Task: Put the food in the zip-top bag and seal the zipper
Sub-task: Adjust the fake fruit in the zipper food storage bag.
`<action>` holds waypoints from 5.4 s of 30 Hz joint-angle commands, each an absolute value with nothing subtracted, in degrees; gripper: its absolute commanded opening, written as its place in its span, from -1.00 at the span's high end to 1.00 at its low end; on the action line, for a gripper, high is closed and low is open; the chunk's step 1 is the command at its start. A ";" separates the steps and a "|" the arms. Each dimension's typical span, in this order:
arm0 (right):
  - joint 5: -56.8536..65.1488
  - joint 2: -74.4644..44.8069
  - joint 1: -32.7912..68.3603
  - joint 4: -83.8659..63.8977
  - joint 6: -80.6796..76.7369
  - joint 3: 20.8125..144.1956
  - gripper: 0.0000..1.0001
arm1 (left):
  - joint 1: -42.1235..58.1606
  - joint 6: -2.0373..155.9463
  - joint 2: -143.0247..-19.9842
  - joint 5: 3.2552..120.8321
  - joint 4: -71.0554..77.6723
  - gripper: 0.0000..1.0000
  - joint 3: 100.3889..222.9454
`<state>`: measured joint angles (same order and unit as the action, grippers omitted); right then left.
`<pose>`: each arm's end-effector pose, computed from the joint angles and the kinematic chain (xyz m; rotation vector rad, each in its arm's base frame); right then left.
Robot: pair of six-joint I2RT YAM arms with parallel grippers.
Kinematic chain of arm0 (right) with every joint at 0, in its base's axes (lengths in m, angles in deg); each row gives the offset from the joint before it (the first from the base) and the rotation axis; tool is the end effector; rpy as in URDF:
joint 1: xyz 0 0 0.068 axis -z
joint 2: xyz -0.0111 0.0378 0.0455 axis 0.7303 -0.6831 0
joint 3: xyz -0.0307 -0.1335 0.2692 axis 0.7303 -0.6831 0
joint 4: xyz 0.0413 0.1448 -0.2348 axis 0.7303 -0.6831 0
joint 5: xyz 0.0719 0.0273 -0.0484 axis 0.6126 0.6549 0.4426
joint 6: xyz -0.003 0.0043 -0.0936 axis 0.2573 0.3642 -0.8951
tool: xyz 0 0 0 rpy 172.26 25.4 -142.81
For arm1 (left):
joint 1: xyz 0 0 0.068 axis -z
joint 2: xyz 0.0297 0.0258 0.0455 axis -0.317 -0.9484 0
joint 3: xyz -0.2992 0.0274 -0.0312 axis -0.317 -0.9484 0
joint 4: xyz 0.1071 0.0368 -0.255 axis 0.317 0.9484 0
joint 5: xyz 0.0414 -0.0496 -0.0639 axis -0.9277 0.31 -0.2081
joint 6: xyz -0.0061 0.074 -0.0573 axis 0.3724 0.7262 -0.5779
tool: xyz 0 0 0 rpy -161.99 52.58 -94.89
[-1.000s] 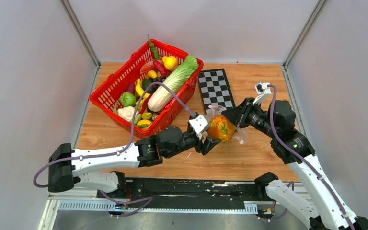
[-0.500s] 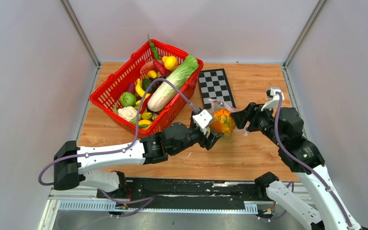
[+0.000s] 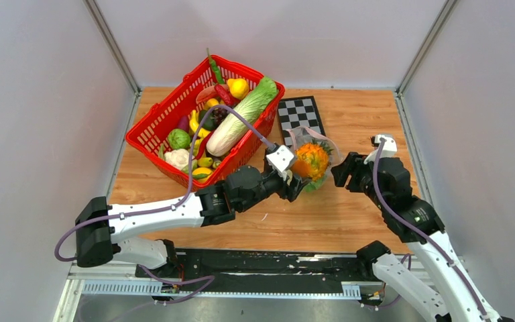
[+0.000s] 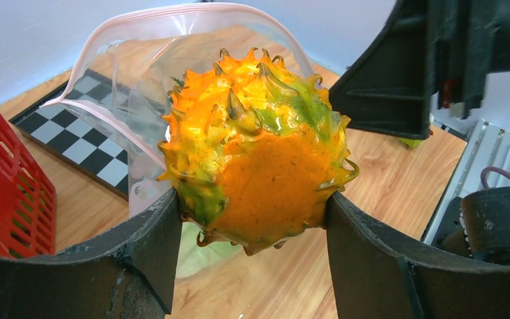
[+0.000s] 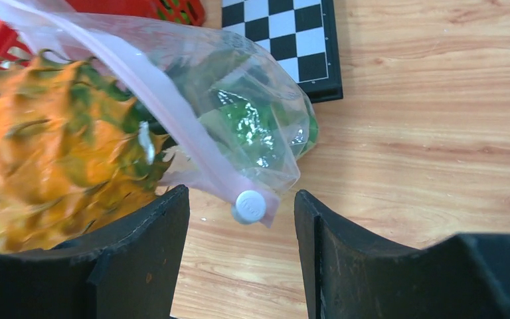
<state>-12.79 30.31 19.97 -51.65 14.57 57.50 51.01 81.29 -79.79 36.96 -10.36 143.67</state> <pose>0.1499 0.0609 0.3382 0.0371 2.0664 0.3797 0.1492 -0.3291 0.3541 0.6677 1.5548 -0.7802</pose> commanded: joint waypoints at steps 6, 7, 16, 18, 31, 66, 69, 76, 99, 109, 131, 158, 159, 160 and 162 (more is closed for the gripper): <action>-17.84 27.16 19.67 -39.31 20.22 55.76 -0.16 | 50.44 81.33 -79.88 37.17 -13.84 1.00 146.84; -17.76 26.93 19.67 -38.73 21.19 55.41 -0.14 | 50.47 81.33 -79.88 37.26 -13.84 1.00 146.88; -21.90 30.82 19.67 -37.02 28.23 51.98 -0.17 | 50.47 80.97 -79.80 37.31 -13.75 1.00 146.54; -24.06 30.04 19.67 -37.76 29.49 52.28 -0.15 | 50.48 80.91 -79.79 37.39 -13.75 1.00 146.63; -24.37 27.92 19.67 -36.97 25.99 52.15 0.46 | 50.49 80.62 -79.85 38.22 -13.40 1.00 147.07; -18.06 30.51 19.71 -48.47 27.41 59.63 0.00 | 48.06 81.42 -88.97 36.19 -7.89 1.00 153.80; -18.11 30.47 19.71 -46.16 34.42 55.67 -0.04 | 48.06 81.41 -89.21 36.32 -8.03 1.00 154.22; -22.16 28.69 19.63 -41.23 45.53 52.10 -0.01 | 48.13 80.98 -88.59 36.56 -8.11 1.00 154.17; -31.52 25.49 19.68 -25.99 61.76 43.00 0.41 | 48.12 80.54 -88.69 37.85 -8.91 1.00 154.36; -22.57 29.48 19.62 -31.05 54.60 45.49 1.00 | 47.96 81.37 -89.91 36.14 -10.40 1.00 155.80; 0.94 36.38 19.67 -33.39 46.06 53.86 1.00 | 47.79 79.55 -92.15 37.76 11.31 0.99 169.70; -4.37 40.85 19.64 -37.59 45.09 53.63 1.00 | 44.50 80.08 -93.04 51.73 14.66 -0.55 173.02; -5.78 40.73 19.66 -38.19 44.97 53.69 1.00 | 44.04 79.34 -91.45 51.53 14.42 -0.60 171.90; -6.42 40.53 19.67 -38.77 44.93 53.52 1.00 | 43.53 78.87 -90.02 51.69 14.83 -0.64 171.26; -7.41 40.24 19.67 -39.25 45.02 52.88 1.00 | 43.12 79.31 -87.33 51.43 17.34 -0.77 171.81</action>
